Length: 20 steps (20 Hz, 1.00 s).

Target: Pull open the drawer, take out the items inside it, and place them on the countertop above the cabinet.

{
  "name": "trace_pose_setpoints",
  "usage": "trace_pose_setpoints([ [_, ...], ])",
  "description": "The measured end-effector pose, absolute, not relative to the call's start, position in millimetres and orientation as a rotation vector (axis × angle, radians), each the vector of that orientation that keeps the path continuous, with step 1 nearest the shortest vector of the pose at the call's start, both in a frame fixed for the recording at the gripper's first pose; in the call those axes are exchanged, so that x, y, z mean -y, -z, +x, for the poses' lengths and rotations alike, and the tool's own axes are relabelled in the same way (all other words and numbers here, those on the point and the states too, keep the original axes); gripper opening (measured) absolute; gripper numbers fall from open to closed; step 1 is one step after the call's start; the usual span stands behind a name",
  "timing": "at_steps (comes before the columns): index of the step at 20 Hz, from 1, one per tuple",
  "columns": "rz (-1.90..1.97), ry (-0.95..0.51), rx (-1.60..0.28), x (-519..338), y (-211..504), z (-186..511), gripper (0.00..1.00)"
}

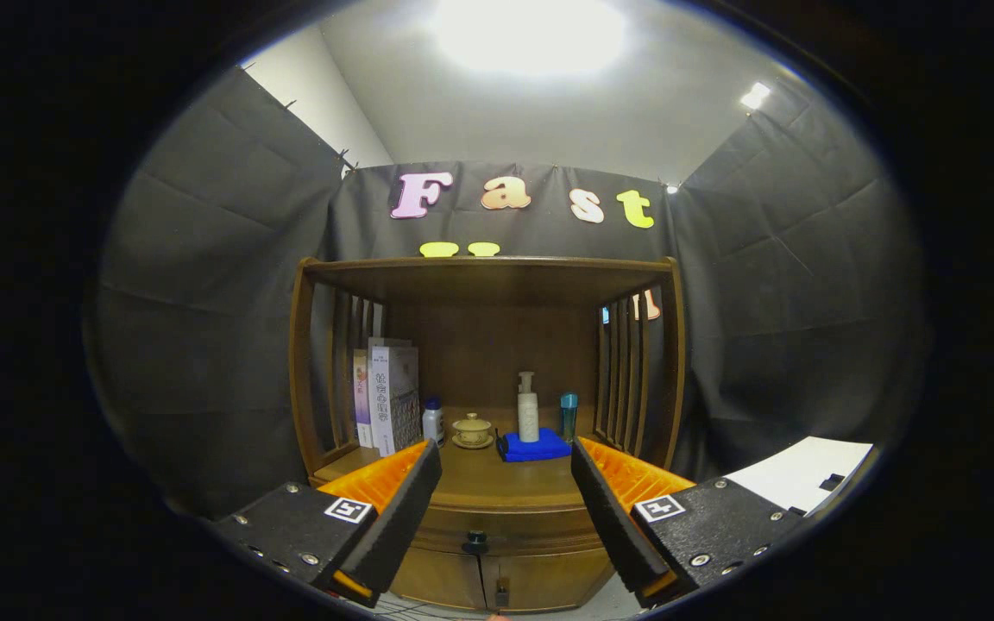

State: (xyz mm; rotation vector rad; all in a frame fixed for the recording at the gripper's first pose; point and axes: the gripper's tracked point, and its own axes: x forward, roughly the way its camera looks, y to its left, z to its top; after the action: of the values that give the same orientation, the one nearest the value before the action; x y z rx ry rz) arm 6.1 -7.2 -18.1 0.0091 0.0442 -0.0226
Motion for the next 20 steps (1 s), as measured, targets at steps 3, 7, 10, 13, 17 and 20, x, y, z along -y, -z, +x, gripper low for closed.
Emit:
trace_pose_setpoints([
  [3,0.016,0.012,-0.056,4.9,26.4,10.7,0.95],
  [7,0.020,-0.052,-0.054,-10.9,39.9,19.0,0.95],
  [10,-0.001,-0.043,-0.081,-8.6,63.6,28.8,0.95],
  [13,-0.012,-0.073,-0.129,-22.1,92.3,35.9,0.95],
  [17,-0.052,-0.082,-0.162,-32.9,114.3,50.8,0.95],
  [20,-0.061,-0.085,-0.192,-48.5,137.3,65.8,0.95],
])
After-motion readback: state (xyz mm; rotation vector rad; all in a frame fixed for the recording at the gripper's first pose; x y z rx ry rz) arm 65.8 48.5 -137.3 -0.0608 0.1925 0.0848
